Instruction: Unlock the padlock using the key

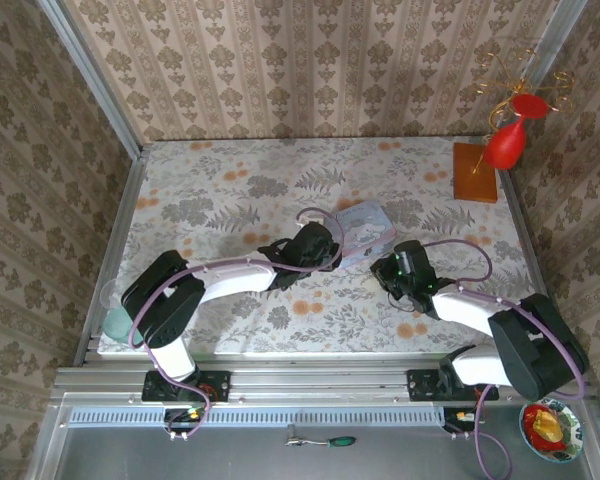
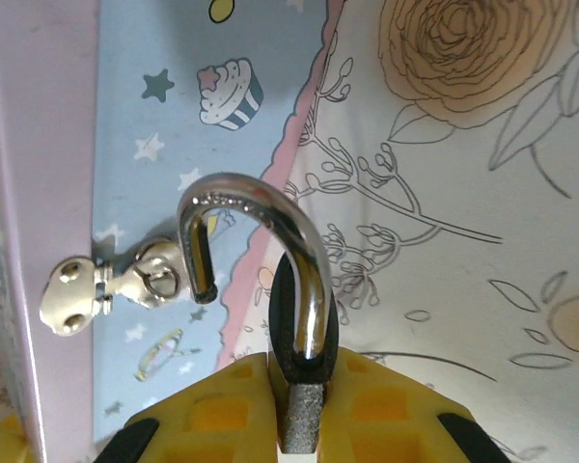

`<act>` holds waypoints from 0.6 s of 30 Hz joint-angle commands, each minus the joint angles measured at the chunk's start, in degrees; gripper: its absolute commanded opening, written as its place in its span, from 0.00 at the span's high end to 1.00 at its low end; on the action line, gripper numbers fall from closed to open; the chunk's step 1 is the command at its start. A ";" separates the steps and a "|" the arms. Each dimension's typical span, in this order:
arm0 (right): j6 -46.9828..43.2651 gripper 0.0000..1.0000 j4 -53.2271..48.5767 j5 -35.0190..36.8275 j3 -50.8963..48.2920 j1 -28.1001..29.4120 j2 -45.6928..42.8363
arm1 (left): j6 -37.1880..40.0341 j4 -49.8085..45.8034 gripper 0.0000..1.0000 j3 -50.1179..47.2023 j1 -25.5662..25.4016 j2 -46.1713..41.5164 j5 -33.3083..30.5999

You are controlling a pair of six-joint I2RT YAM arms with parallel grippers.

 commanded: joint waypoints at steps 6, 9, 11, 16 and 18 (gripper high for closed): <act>-20.50 1.00 -13.05 -3.84 2.66 2.19 -8.56 | 10.78 8.02 0.40 -11.47 4.28 -13.74 0.46; -25.54 1.00 -16.70 -5.69 3.35 4.97 -10.38 | 12.47 10.00 0.38 -16.82 6.62 -19.42 0.78; -27.42 1.00 -18.89 -5.90 3.96 7.22 -10.78 | 13.67 10.07 0.37 -20.39 8.41 -22.90 1.27; -27.75 1.00 -19.00 -6.31 5.21 14.66 -8.42 | 16.64 7.83 0.34 -28.67 13.28 -31.89 3.18; -27.35 1.00 -18.25 -6.77 5.78 17.19 -6.62 | 17.28 6.17 0.33 -31.00 15.20 -35.35 4.04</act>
